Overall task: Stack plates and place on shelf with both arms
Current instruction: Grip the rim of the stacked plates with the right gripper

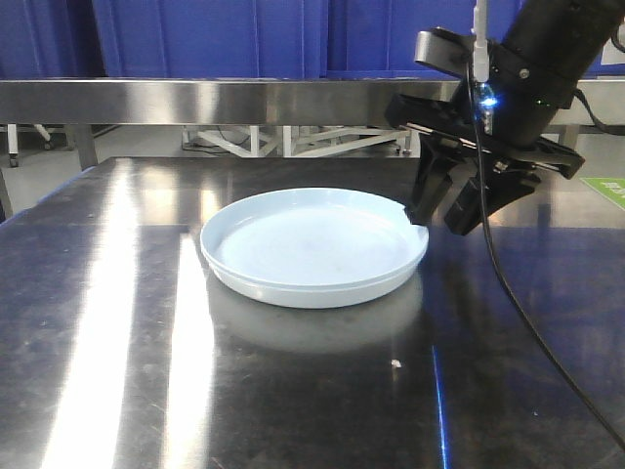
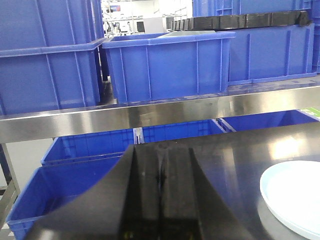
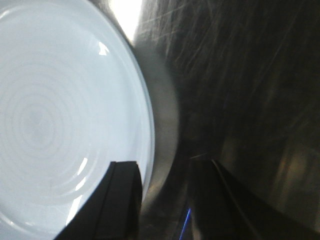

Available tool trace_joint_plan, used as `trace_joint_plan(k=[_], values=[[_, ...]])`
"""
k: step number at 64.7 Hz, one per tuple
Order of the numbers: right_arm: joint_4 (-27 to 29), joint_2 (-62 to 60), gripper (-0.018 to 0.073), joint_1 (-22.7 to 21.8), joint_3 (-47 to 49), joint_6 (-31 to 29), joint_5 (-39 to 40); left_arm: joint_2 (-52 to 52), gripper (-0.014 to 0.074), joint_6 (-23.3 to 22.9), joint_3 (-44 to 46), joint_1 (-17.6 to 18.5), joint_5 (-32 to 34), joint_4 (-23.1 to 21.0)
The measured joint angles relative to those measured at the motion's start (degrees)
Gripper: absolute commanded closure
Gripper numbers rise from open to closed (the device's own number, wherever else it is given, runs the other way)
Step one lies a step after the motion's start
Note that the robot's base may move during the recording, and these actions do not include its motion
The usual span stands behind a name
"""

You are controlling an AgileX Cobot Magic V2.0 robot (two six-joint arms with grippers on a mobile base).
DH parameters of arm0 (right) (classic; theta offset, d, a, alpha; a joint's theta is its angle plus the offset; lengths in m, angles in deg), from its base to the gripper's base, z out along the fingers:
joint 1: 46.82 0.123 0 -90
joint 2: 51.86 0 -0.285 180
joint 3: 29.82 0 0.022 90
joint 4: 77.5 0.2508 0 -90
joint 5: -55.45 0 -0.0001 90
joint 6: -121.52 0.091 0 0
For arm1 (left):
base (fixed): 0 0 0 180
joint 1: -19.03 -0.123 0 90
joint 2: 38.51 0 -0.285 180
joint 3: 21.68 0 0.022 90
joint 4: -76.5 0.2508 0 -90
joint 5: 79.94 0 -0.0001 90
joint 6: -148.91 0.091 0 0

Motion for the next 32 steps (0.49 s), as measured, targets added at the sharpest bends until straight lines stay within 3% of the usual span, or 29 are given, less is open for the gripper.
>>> trace_joint_plan(k=[32], values=[[-0.10, 2.76, 0.0197, 1.84, 0.00, 0.16, 1.79, 0.00, 0.0514, 0.00, 0.00, 0.00, 0.00, 0.00]])
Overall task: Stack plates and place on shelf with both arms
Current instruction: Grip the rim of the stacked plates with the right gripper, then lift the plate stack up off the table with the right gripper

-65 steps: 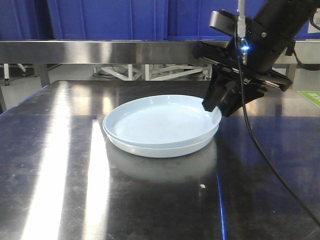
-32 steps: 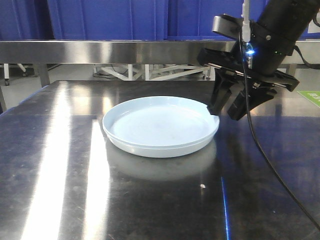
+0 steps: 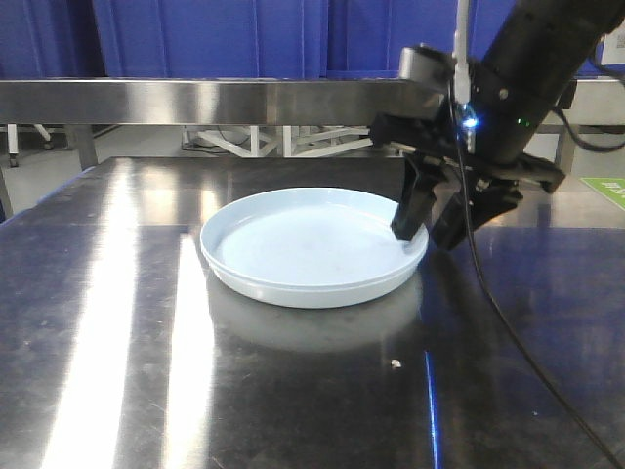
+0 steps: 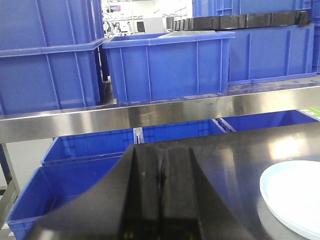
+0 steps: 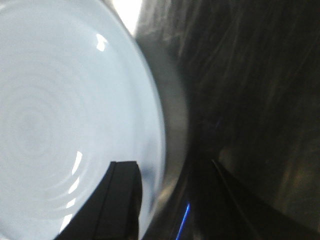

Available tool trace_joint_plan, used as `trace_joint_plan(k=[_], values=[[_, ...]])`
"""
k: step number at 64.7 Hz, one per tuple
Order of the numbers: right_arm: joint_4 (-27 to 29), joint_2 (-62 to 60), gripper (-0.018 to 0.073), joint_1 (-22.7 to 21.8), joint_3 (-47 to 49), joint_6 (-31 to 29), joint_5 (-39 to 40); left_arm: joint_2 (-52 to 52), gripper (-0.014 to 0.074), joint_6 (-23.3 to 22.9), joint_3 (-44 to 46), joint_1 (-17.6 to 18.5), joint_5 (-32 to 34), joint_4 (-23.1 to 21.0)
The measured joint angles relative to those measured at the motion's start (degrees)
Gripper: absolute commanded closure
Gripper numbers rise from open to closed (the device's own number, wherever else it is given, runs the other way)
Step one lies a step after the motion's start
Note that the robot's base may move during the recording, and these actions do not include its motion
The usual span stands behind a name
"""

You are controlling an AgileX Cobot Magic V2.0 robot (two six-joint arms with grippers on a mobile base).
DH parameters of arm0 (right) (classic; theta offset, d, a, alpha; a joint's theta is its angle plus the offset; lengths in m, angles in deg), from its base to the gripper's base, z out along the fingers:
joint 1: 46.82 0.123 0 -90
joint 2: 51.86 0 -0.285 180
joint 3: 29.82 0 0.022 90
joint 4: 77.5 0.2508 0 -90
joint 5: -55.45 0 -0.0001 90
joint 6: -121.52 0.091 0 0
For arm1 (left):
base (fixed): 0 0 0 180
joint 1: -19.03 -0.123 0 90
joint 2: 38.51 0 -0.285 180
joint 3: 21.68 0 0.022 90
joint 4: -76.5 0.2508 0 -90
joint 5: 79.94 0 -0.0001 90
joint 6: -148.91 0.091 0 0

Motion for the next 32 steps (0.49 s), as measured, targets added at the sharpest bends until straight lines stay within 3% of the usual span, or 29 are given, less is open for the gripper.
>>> trace_joint_plan(k=[20, 32], values=[[0.00, 0.21, 0.0209, 1.68, 0.00, 0.13, 1.63, 0.00, 0.0514, 0.00, 0.00, 0.00, 0.00, 0.00], [0.00, 0.34, 0.0365, 2.96, 0.00, 0.13, 2.15, 0.00, 0.0514, 0.00, 0.00, 0.00, 0.00, 0.00]])
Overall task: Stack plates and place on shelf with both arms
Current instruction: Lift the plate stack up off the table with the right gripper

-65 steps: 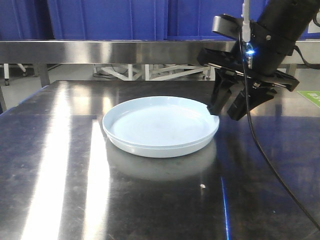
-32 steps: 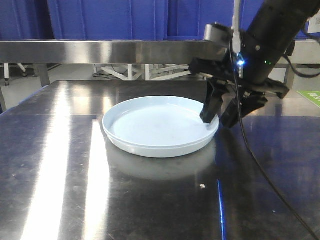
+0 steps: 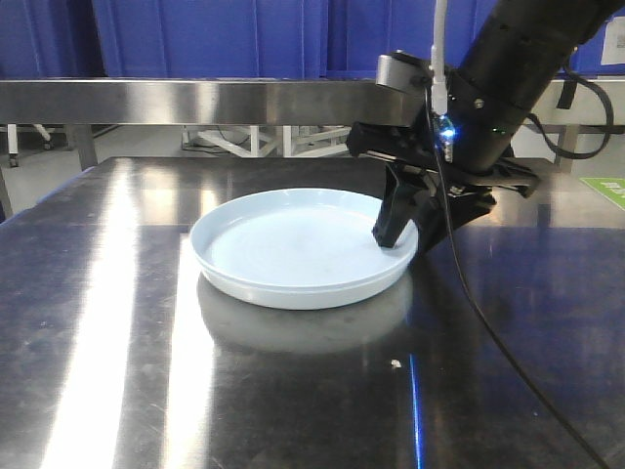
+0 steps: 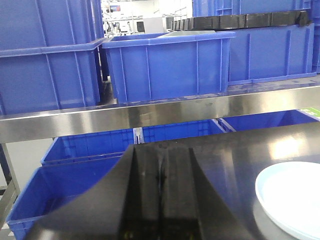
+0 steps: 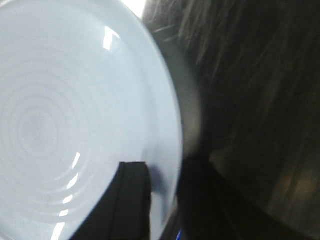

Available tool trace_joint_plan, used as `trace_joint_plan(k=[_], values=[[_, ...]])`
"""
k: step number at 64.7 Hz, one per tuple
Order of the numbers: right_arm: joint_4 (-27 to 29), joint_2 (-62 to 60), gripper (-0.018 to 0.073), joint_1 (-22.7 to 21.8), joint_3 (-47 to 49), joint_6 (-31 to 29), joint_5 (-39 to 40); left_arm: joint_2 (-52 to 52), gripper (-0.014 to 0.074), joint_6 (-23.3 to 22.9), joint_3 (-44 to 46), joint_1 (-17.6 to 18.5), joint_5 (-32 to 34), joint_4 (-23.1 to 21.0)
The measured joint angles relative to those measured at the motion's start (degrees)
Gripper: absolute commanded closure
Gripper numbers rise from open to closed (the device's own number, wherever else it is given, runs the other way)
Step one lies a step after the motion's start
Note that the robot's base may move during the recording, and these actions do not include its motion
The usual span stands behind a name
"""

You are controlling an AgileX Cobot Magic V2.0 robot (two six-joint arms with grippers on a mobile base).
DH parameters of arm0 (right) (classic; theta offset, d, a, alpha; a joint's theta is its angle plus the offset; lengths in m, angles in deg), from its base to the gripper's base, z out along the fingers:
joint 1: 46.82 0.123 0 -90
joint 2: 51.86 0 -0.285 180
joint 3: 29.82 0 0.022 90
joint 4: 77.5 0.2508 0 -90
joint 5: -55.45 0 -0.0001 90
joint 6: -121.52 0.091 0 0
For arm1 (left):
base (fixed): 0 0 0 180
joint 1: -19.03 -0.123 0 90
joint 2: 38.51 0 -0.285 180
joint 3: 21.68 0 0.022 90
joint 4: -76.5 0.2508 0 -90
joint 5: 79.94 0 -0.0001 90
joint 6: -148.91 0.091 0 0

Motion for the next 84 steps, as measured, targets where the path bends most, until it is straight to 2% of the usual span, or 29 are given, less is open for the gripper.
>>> trace_joint_plan(k=[9, 41, 50, 65, 84], values=[[0.57, 0.12, 0.0517, -0.01, 0.00, 0.38, 0.00, 0.00, 0.0514, 0.00, 0.00, 0.00, 0.00, 0.00], [0.45, -3.67, 0.0511, -1.08, -0.46, 2.73, 1.19, 0.00, 0.0514, 0.00, 0.00, 0.00, 0.00, 0.00], [0.45, -8.78, 0.0511, -4.28, -3.81, 2.77, 5.90, 0.00, 0.0514, 0.00, 0.00, 0.00, 0.00, 0.00], [0.24, -21.33, 0.0511, -10.53, -16.34, 2.86, 18.22, 0.00, 0.0514, 0.00, 0.00, 0.00, 0.00, 0.00], [-2.25, -36.03, 0.0511, -11.42, -29.51, 0.39, 30.69, 0.00, 0.0514, 0.00, 0.00, 0.00, 0.00, 0.00]])
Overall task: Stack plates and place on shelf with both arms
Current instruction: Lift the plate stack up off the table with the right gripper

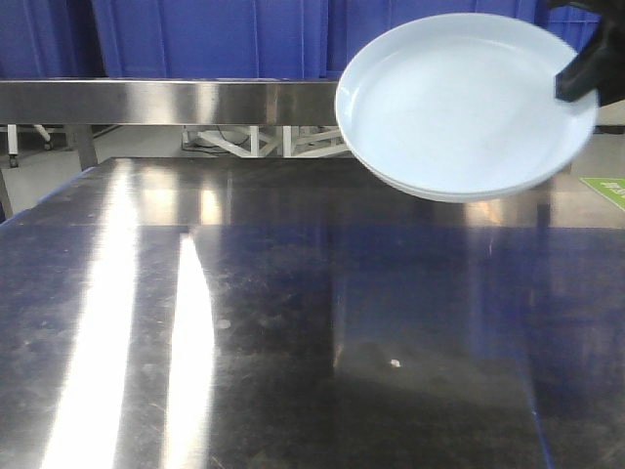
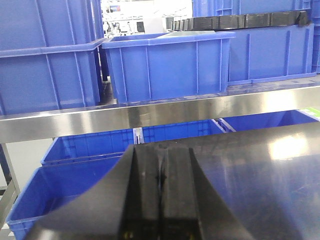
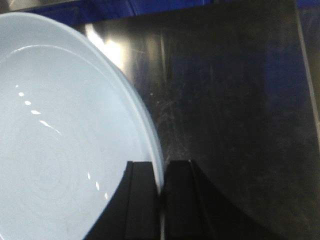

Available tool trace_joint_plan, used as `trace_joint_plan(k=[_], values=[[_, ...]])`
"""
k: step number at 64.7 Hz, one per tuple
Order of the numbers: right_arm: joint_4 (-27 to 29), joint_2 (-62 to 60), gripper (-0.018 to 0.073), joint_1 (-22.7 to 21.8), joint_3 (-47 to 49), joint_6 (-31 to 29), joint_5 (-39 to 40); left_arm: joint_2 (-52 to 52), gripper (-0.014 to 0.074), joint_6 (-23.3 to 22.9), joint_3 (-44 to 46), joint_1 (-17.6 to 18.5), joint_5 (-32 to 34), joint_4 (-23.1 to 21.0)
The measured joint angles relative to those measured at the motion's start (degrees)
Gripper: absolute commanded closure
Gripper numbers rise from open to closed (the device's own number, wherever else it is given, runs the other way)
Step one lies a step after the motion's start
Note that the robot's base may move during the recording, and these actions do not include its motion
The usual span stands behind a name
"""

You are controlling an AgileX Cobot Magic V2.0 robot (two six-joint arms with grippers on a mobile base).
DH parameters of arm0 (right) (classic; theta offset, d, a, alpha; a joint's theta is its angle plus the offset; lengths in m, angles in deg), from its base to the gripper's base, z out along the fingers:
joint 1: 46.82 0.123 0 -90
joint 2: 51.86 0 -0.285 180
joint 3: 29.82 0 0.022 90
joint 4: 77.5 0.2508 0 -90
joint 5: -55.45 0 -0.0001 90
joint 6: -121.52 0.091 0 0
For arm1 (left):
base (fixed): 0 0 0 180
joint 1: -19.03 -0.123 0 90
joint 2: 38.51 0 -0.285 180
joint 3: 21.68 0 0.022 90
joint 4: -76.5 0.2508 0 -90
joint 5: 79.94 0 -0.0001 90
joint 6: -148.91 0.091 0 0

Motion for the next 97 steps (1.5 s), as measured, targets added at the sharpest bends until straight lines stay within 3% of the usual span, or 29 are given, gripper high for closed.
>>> trace_joint_plan(k=[5, 15, 23, 38, 52, 64, 97], values=[[-2.16, -3.91, 0.0511, 0.00, -3.67, -1.21, 2.87, 0.00, 0.0514, 0.00, 0.00, 0.00, 0.00, 0.00], [-11.88, -13.08, 0.0511, 0.00, -11.17, -2.02, 7.92, 0.00, 0.0514, 0.00, 0.00, 0.00, 0.00, 0.00], [-13.92, -20.10, 0.0511, 0.00, -15.67, -2.25, 8.63, 0.00, 0.0514, 0.00, 0.00, 0.00, 0.00, 0.00], [-14.17, -33.13, 0.0511, 0.00, -21.52, -2.34, 8.67, 0.00, 0.0514, 0.00, 0.00, 0.00, 0.00, 0.00], [-8.79, -43.53, 0.0511, 0.00, -25.26, -2.34, 8.67, 0.00, 0.0514, 0.00, 0.00, 0.00, 0.00, 0.00], [-8.04, -50.40, 0.0511, 0.00, -27.71, -2.34, 8.67, 0.00, 0.0514, 0.00, 0.00, 0.00, 0.00, 0.00], [-7.82, -53.31, 0.0511, 0.00, -28.50, -2.34, 8.22, 0.00, 0.0514, 0.00, 0.00, 0.00, 0.00, 0.00]])
